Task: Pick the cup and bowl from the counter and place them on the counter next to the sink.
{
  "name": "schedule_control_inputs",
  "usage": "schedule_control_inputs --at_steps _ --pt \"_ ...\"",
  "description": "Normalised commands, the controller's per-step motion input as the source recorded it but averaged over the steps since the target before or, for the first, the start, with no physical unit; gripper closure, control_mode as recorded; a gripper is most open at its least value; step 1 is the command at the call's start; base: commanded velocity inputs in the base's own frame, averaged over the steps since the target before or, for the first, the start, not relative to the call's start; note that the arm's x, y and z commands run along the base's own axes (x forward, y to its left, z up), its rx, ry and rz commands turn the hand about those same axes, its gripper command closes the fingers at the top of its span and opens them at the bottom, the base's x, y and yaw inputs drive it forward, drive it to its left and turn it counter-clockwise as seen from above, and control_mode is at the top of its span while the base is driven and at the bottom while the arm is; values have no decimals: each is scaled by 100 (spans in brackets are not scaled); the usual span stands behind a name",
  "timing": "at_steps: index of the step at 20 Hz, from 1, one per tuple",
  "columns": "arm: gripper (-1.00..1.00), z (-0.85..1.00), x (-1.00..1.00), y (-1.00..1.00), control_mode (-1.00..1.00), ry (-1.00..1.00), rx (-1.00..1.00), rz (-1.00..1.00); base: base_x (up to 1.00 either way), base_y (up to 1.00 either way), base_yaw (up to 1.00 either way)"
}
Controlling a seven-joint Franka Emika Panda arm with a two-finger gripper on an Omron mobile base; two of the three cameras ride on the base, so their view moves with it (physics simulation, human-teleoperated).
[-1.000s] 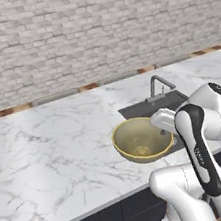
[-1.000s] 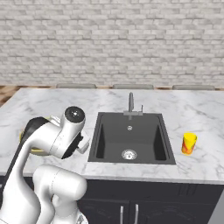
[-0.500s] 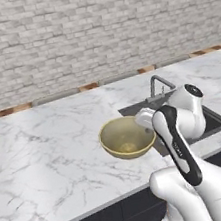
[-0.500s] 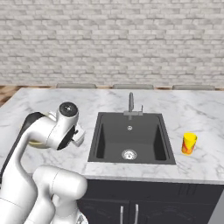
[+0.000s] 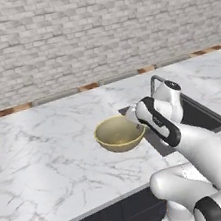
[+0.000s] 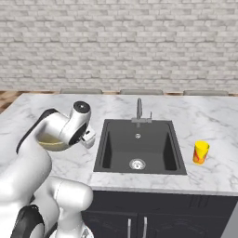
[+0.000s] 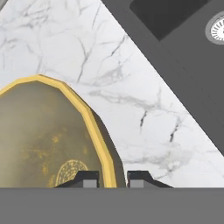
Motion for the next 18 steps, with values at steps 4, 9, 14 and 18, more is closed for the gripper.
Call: schedule_control_inputs --at_steps 4,9,14,18 --pt "100 -10 12 0 -100 20 0 0 0 0 0" --pt "100 -1 16 -1 -100 21 0 0 0 0 0" --pt "100 0 7 -7 -100 4 0 0 0 0 0" --pt "100 0 0 -4 -100 0 0 0 0 0 0"
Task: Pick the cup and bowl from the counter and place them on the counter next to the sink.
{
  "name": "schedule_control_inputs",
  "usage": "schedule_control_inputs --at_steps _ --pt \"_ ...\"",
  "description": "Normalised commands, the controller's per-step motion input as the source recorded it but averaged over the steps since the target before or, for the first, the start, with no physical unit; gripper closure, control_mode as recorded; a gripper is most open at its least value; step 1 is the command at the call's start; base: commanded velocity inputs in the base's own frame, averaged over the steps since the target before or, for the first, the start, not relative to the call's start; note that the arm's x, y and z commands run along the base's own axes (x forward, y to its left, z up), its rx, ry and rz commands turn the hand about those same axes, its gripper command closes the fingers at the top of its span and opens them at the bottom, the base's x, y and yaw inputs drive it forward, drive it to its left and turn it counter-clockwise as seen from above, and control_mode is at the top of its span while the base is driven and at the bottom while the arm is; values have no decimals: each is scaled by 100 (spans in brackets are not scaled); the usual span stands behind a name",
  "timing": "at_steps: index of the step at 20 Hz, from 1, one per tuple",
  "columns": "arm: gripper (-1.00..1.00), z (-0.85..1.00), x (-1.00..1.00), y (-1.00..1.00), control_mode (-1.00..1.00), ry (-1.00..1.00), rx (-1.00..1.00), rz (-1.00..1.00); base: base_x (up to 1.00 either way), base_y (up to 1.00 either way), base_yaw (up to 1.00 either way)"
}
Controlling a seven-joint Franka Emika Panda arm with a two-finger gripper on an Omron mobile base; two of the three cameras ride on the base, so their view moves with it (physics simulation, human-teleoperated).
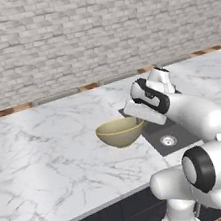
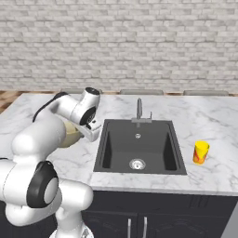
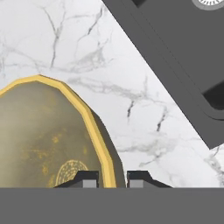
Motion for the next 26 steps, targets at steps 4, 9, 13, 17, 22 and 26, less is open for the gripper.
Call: schedule_control_inputs --at_steps 4,9,13,17,22,26 --pt "100 0 0 0 -100 0 0 -5 0 0 0" --pt "100 -33 17 -1 -100 -2 0 -5 0 0 0" --pt "100 -35 21 -5 -100 -8 -2 -3 0 0 0" --pt "100 -24 13 -5 -100 -12 -2 -2 0 0 0" --pt "100 -6 0 -1 -100 -11 -1 -2 0 0 0" --pt "100 -14 0 0 -100 -12 -2 -2 0 0 0"
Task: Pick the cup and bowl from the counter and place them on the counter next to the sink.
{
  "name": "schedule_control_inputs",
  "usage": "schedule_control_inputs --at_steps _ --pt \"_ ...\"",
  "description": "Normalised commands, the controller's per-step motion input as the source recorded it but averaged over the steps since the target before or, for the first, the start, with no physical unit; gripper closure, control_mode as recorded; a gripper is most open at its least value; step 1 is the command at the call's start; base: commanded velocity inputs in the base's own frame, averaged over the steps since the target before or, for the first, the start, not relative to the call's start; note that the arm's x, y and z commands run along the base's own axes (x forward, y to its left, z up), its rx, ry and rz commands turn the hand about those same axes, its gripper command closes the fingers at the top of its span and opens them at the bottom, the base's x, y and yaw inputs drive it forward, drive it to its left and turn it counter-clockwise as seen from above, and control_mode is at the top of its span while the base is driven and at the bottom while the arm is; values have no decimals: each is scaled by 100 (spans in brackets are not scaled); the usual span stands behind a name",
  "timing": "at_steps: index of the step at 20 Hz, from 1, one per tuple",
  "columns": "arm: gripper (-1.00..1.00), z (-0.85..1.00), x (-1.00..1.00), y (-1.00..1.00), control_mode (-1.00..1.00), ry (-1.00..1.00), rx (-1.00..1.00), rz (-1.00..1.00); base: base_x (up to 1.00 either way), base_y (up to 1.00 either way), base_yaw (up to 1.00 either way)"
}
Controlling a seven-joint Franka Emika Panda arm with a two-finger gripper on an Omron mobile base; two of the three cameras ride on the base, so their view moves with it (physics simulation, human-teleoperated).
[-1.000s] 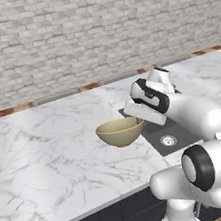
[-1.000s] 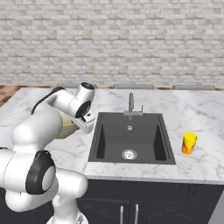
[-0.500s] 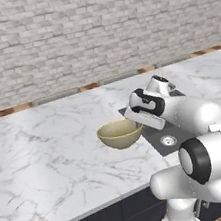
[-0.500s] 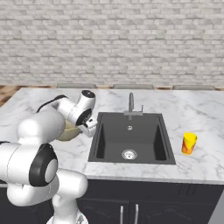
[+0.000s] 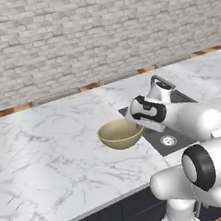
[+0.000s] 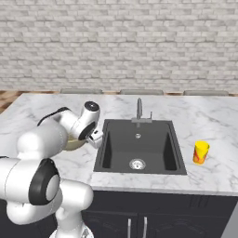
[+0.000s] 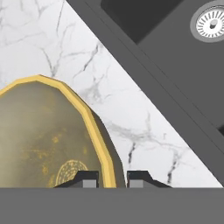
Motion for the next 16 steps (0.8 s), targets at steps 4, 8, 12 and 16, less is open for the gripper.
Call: schedule_control_inputs --at_steps 4,8,12,16 --pt "100 -14 0 -4 -100 -11 -3 -2 0 0 0" --pt "100 -4 0 0 -100 -1 -1 -1 0 0 0" --pt "100 -12 0 0 -100 0 0 0 0 0 0" --pt "100 -23 2 0 -100 0 -1 0 0 0 0"
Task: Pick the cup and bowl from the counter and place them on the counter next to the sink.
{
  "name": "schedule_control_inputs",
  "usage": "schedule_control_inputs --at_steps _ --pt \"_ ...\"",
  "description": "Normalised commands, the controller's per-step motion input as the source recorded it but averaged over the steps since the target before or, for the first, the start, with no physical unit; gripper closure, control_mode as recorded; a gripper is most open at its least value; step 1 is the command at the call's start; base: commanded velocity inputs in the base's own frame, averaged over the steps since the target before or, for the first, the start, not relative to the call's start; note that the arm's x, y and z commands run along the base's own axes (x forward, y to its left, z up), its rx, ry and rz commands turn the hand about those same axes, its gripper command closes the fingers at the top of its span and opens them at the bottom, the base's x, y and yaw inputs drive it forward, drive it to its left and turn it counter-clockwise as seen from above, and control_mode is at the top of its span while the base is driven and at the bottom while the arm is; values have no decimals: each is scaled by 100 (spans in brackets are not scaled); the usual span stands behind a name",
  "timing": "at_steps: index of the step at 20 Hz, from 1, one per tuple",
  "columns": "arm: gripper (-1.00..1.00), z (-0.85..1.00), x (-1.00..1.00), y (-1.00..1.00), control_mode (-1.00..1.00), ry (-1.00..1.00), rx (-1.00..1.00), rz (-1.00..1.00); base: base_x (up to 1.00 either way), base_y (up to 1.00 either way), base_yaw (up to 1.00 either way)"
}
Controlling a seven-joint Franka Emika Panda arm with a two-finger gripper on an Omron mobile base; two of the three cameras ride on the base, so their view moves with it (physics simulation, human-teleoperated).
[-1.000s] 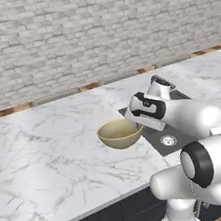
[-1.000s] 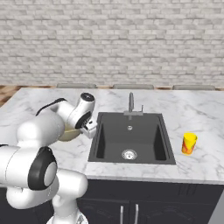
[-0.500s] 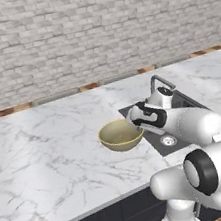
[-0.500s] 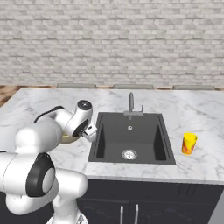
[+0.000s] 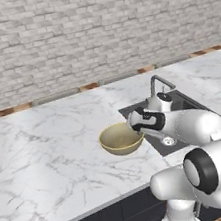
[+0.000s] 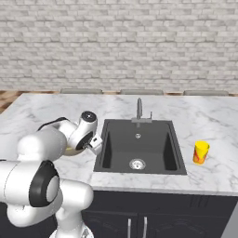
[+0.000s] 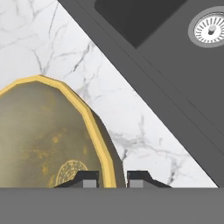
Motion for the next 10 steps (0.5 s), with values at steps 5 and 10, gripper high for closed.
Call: schedule_control_inputs --at_steps 5,10 --pt "100 -20 6 0 -100 0 -1 0 0 0 0" --pt "100 -15 5 0 -100 0 -2 0 0 0 0"
